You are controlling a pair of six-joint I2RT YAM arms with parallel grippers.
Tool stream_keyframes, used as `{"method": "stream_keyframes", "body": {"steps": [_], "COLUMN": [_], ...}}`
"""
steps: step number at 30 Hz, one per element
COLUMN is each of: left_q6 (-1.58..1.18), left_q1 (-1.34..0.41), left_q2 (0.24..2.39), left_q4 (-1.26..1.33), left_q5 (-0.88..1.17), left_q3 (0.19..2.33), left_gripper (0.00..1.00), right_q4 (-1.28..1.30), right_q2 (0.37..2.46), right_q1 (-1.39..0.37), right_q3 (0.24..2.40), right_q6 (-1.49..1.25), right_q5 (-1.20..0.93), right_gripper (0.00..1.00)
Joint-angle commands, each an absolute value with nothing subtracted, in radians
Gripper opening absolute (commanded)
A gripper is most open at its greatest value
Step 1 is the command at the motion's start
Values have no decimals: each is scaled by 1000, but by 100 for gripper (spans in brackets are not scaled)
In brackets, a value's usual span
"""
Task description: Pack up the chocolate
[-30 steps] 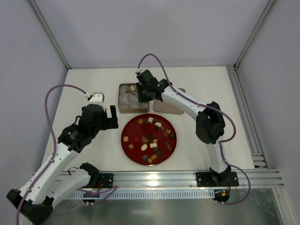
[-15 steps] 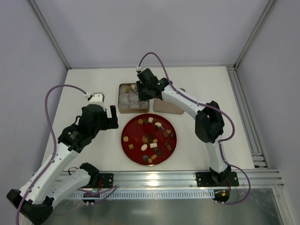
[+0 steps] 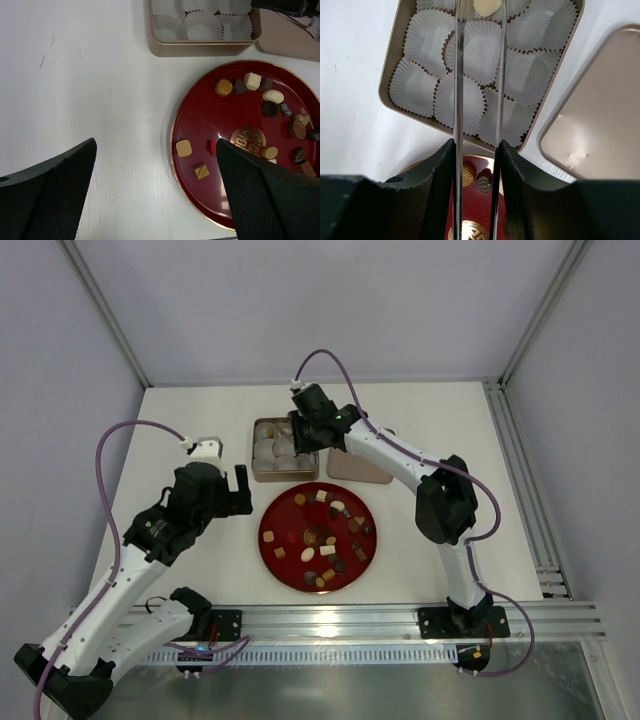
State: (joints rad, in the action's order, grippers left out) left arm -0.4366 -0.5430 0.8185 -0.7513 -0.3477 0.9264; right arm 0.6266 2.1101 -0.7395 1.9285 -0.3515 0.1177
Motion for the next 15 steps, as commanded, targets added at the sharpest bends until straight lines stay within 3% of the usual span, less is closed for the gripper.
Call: {"method": "stream_keyframes", "body": {"steps": [1,7,15], "left_q6": [-431,-433,-433], "left_q1": [-543,-543,-543], "left_q2": [815,813,810], "left_q4": [-716,-715,-713], "left_q5": [-353,-354,-356], "left_q3": [925,925,925], "left_gripper": [100,100,100], "right_q4": [626,646,608], "right_q2": [2092,2001,1693], "right_q1": [-738,-739,-785], "right_q3": [1982,1954,1642], "right_q6": [-351,-344,-365], "right_q5": [127,130,152], "right_gripper": [42,42,42]}}
